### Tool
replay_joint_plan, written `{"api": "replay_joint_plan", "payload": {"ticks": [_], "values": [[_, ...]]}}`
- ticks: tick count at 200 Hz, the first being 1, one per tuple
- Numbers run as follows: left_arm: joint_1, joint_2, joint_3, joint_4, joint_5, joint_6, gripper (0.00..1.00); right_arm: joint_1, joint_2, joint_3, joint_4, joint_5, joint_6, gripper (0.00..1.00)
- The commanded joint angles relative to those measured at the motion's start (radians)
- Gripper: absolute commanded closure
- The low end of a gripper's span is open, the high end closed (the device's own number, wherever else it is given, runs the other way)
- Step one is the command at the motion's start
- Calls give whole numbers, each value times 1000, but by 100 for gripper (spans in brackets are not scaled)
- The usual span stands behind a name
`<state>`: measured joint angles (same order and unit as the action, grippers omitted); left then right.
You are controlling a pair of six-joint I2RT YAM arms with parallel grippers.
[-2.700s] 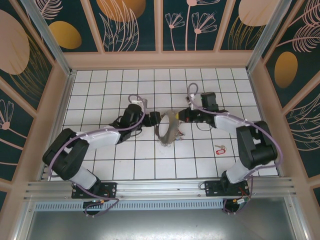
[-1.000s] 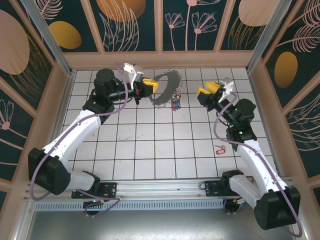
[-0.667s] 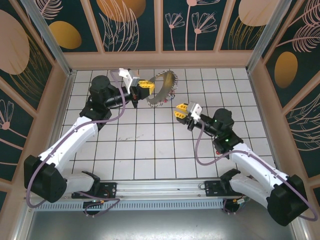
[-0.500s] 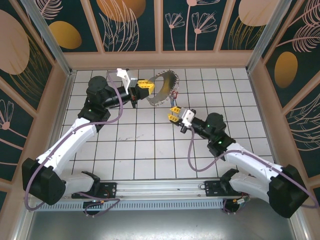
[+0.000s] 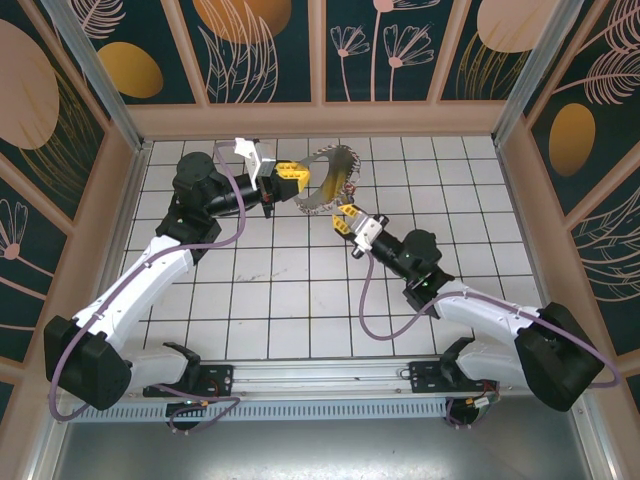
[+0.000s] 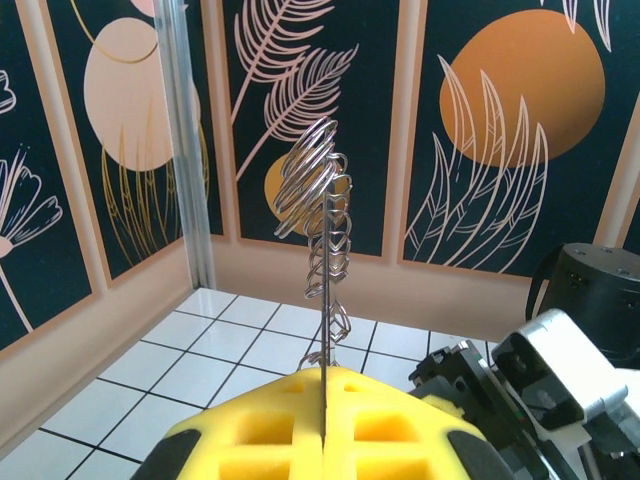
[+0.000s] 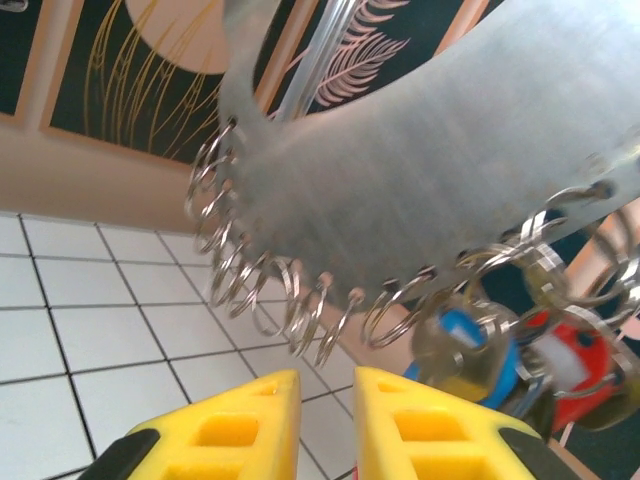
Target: Put the keys on the keyring
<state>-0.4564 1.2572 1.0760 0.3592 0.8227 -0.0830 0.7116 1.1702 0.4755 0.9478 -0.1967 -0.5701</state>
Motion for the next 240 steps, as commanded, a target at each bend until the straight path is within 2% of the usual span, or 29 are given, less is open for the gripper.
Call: {"api": "replay_joint_plan", "payload": {"ticks": [1, 60, 240], "values": [[1, -19, 18, 60, 18, -9, 100, 5, 1, -12, 117, 25, 14, 79], [1, -11, 21, 57, 21, -16, 100, 5, 28, 5, 134, 43, 27, 83], [1, -8, 15, 59, 21, -37, 100, 5, 96, 34, 221, 66, 62, 83]]}}
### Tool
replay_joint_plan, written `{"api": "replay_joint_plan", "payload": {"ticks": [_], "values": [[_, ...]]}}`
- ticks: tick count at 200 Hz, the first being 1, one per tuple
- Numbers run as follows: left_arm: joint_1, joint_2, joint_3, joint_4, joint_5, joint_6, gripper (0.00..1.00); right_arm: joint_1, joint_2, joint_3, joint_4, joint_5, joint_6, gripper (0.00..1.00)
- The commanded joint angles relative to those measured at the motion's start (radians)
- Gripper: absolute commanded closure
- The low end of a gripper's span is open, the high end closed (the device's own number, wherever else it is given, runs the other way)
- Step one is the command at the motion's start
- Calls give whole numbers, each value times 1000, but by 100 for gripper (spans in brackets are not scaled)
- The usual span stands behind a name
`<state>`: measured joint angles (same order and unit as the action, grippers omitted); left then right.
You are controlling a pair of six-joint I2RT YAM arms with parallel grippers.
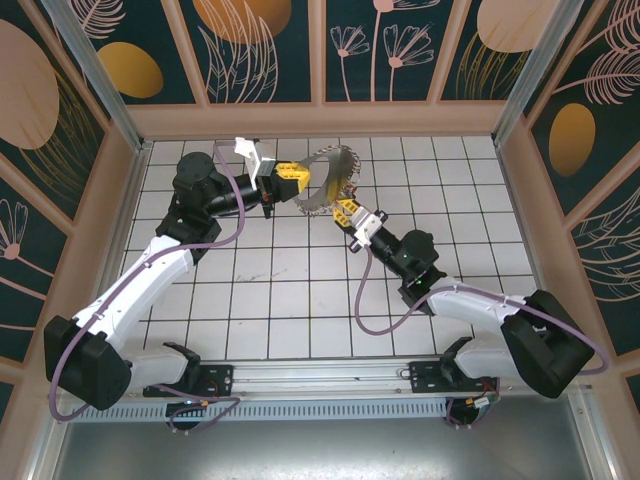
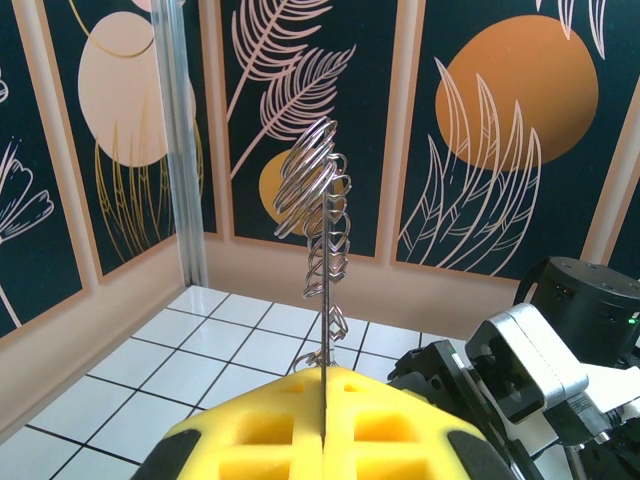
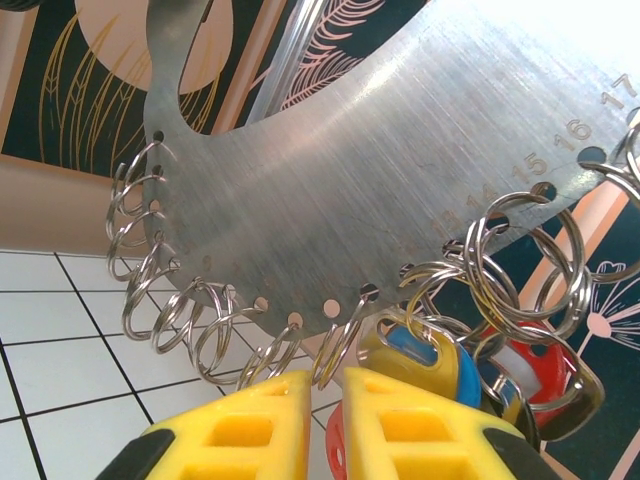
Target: Put the keys on the keyring
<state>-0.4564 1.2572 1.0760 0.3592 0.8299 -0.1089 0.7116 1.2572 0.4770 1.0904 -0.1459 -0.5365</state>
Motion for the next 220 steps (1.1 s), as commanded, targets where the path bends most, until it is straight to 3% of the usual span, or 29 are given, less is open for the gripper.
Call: {"api": "replay_joint_plan", "payload": {"ticks": [1, 220], "values": [[1, -8, 14, 58, 14, -12, 100, 5, 10, 32, 80, 15, 30, 83], [2, -7, -2, 68, 8, -21, 100, 12, 39, 41, 126, 25, 56, 88]]}}
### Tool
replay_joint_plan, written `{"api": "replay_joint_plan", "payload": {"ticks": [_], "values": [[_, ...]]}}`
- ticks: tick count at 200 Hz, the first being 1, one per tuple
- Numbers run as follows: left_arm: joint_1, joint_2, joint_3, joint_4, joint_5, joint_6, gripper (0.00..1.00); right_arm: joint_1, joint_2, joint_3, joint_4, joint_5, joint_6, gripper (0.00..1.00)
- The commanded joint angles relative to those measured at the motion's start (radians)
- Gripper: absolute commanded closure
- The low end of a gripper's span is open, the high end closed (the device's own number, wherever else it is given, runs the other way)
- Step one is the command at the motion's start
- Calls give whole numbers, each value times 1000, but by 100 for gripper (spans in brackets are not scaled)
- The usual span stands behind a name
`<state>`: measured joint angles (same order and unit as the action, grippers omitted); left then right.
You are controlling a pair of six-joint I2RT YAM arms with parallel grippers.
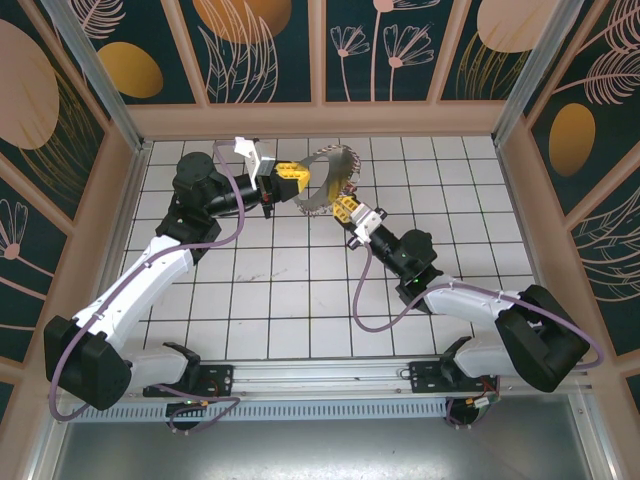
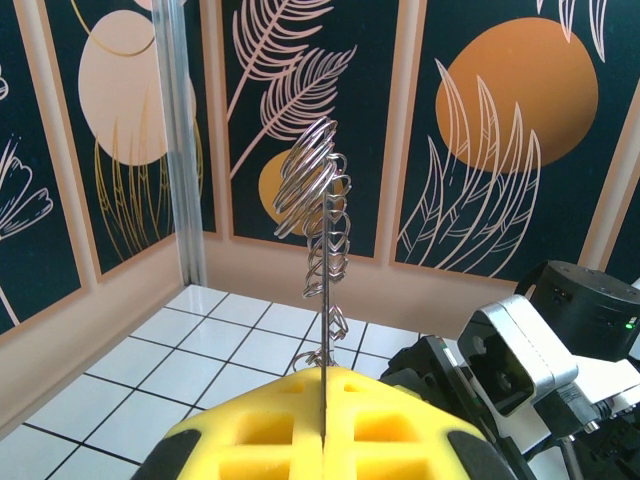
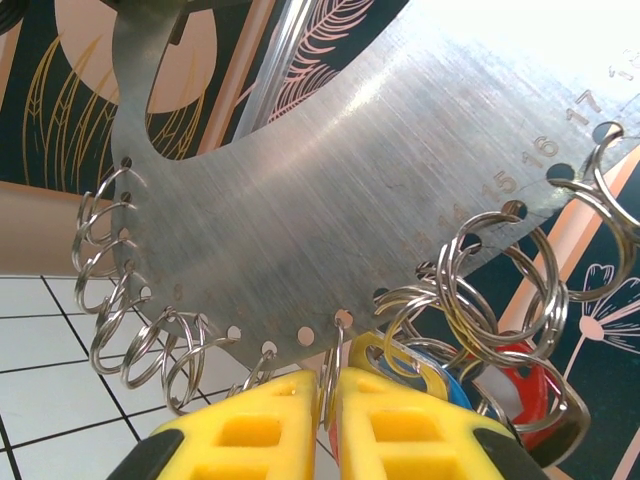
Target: Put the keys on the keyring
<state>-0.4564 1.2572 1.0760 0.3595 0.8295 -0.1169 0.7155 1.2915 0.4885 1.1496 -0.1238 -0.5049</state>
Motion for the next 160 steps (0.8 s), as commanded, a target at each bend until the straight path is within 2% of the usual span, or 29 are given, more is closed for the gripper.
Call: {"api": "replay_joint_plan", "payload": {"ticks": [1, 30, 56, 92, 112, 127, 160], "values": [[2, -7, -1, 67, 8, -13, 100, 8, 5, 30, 67, 3, 24, 88], [1, -5, -1, 74, 2, -18, 100, 9, 6, 28, 47, 6, 15, 95], [1, -7, -10, 81, -48, -34, 100, 10, 0, 25, 16, 19, 2, 100], [1, 6, -50, 75, -319, -145, 100, 4, -30, 25, -86, 37, 9, 100], [2, 24, -77, 79, -419, -223, 98, -12, -56, 20, -150, 34, 40, 100], [2, 46, -92, 94, -435, -286, 94, -28, -77, 9, -183, 10, 56, 100], [3, 121, -78, 105, -372, -403, 91, -79, -116, 3, -245, -88, 108, 100]]}}
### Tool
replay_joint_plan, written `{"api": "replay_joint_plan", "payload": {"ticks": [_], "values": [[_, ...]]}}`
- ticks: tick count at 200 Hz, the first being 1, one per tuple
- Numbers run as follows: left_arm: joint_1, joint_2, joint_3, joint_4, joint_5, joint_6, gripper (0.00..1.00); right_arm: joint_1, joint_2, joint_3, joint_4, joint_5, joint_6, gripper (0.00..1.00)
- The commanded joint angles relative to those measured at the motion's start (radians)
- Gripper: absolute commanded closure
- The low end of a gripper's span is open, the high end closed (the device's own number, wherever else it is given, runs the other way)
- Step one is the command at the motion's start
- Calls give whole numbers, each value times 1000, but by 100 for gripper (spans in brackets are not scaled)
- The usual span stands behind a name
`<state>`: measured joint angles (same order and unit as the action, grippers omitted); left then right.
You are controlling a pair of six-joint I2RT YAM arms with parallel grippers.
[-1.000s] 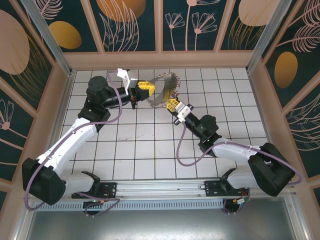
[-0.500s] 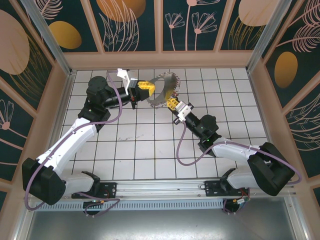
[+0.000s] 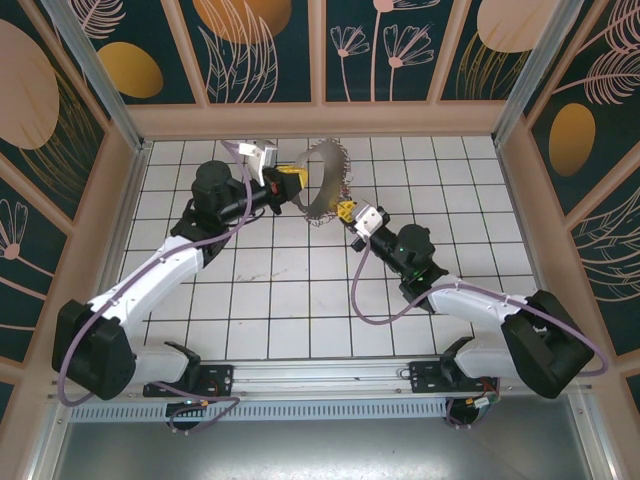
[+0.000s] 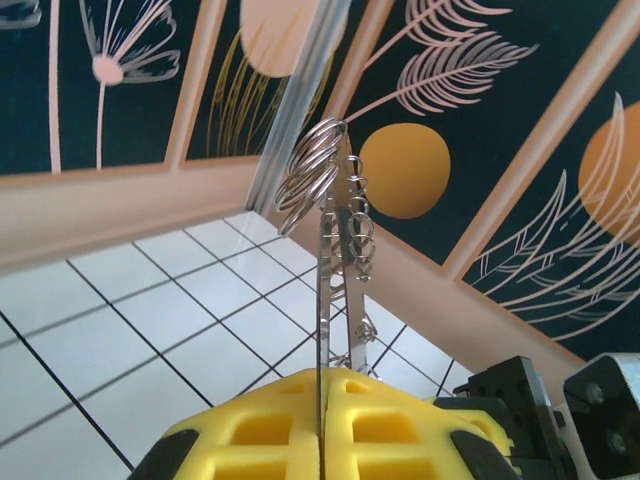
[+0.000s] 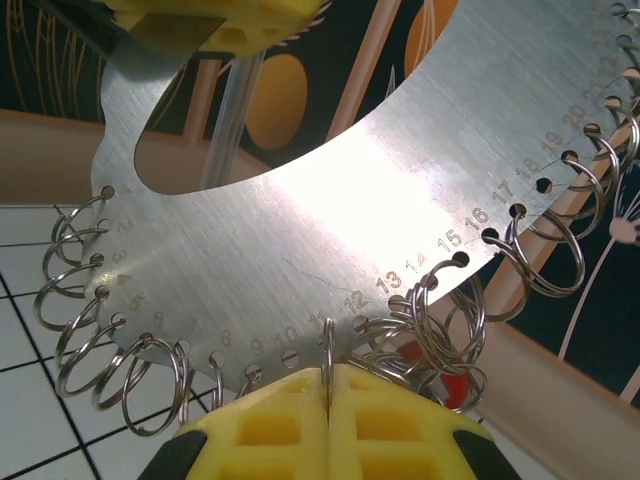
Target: Put the keys on the keyring
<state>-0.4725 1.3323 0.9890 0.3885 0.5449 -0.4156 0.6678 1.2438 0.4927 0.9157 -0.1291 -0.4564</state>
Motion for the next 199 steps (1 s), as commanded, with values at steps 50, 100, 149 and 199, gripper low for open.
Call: {"api": "replay_joint_plan", "payload": {"ticks": [50, 100, 149, 199], "values": [[19, 135, 43, -19, -95, -238, 78, -115, -121, 5, -98, -233, 121, 100], [19, 255, 82, -106, 22, -283, 67, -201, -123, 87, -362, -426, 85, 100], [18, 288, 45, -147, -21, -253, 54, -227, -90, 125, -484, -439, 74, 100], [19, 327, -37, -105, -43, -251, 50, -247, -11, 166, -584, -392, 69, 100]]}}
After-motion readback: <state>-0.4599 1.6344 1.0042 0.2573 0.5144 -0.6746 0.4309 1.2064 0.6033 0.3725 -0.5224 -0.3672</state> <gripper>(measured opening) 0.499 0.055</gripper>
